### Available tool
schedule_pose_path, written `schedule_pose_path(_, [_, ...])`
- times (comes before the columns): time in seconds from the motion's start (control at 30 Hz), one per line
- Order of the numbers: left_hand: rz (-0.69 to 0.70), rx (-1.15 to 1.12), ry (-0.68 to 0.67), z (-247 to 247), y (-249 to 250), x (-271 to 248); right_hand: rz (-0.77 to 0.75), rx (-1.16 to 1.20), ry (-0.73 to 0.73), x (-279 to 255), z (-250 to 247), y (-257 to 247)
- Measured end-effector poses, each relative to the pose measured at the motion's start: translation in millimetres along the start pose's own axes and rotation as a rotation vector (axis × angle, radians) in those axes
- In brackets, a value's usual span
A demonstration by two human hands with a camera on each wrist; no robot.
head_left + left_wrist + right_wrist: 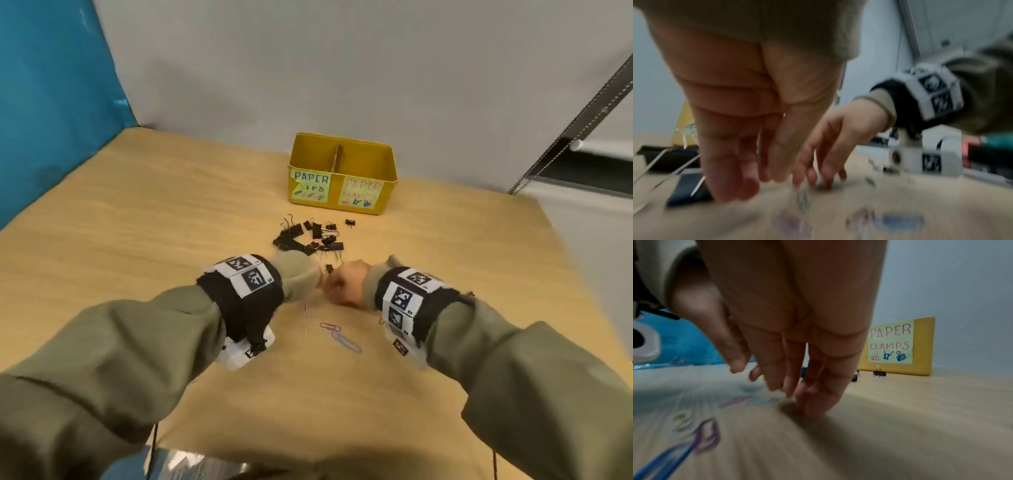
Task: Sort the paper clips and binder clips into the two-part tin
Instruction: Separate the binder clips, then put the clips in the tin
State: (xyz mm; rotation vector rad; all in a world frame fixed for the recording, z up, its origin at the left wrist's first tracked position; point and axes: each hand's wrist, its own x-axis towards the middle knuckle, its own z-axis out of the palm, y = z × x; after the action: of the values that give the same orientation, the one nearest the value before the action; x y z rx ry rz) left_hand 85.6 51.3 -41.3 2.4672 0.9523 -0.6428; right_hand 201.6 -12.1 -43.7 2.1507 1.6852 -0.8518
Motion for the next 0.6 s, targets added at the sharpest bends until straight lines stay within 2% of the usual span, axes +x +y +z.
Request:
schedule_pose_path(0.13, [-0.097, -0.066, 0.011, 16.4, 5.2, 5.2, -0.121, -0.018, 0.053, -10.2, 25.8, 2.5])
schedule_pose_path(0.27, [-0.122, -0.055, -0.059, 22.7, 6.4, -0.9, -0.172, 0.094, 0.163, -25.3, 37.9, 14.0])
schedule_pose_path(0.47, [-0.085, 0.019, -0.055, 29.0, 14.2, -19.0, -0.059, 0.198, 0.162, -30.1, 43.1, 10.9])
schedule_pose_path(0.6, [-0.049, 0.086, 0.041, 23.5, 15.2, -39.1, 0.062, 0.263, 0.225, -23.6, 41.9, -11.6])
